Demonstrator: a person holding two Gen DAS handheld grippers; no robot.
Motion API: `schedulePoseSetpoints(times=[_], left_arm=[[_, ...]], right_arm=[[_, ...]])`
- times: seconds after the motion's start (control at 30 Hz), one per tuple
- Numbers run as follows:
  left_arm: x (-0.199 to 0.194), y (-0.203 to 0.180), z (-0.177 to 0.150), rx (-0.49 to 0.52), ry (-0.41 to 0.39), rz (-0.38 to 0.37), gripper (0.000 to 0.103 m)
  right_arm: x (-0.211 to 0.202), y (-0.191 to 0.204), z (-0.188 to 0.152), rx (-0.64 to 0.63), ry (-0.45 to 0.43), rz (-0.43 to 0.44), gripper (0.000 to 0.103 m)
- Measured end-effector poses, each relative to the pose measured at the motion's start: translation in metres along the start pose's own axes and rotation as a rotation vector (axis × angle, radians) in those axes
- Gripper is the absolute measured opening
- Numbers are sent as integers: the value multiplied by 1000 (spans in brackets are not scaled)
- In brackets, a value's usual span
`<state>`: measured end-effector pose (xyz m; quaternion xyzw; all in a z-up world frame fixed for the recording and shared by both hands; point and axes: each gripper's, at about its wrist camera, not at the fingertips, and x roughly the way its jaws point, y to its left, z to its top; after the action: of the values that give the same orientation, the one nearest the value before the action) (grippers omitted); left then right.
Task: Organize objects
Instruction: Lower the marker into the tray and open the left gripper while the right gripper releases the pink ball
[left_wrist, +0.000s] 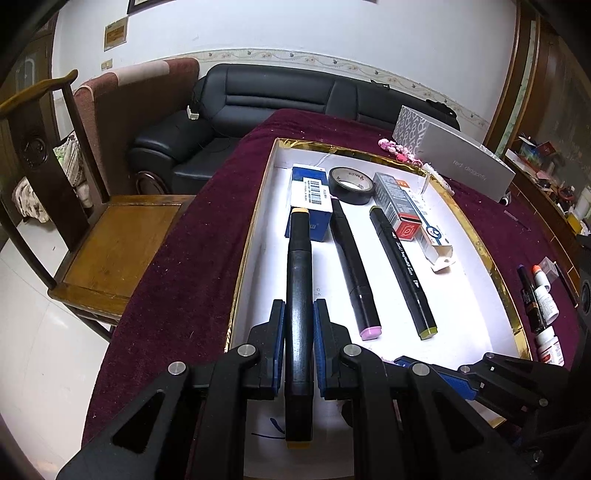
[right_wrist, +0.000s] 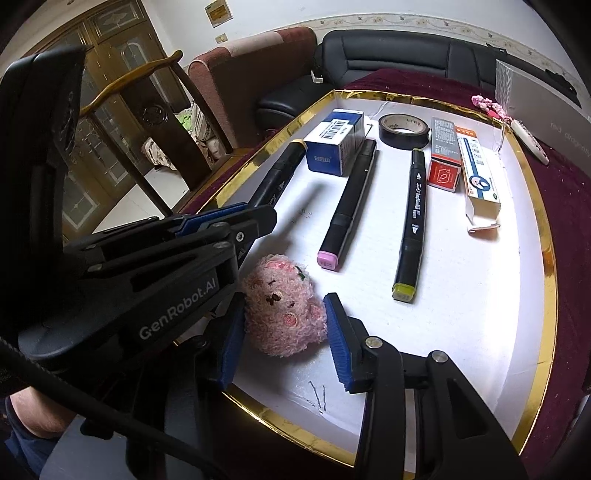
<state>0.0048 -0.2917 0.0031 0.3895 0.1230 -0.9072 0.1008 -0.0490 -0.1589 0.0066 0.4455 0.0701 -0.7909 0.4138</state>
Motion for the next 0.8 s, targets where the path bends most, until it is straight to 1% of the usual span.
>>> schedulePoseSetpoints(times=[0.07,0.23,0.33,0.4,0.47,0.53,0.57,0.67,0.8], left_arm=[[0,3,0,-14,-4,-13,12],[-3,12,2,-63,-10,-62,12],[-9,14,3,-78,-47,-56,13],[-14,19,4,-106,-76,-71,13],[-16,25,5,-144,-92,-92,14],[-17,31,5,-175,-100,-110,20],[-17,32,5,-182,-102,-112,20],[-16,32,6,-188,-102,-112,20],[-17,29,6,-166,-119,-108,20]], right_arm=[[0,-2,0,10,-2,8,46],[-2,-2,-2,25,-3,27,48],[-4,-4,-3,41,-7,39,48],[-8,-5,-3,46,-17,44,48],[-11,-5,-3,51,-23,47,50],[-15,-6,-3,60,-32,53,50],[-17,-7,-3,64,-38,53,50],[-30,-7,-4,75,-59,72,50],[-52,-9,-5,86,-93,72,50]])
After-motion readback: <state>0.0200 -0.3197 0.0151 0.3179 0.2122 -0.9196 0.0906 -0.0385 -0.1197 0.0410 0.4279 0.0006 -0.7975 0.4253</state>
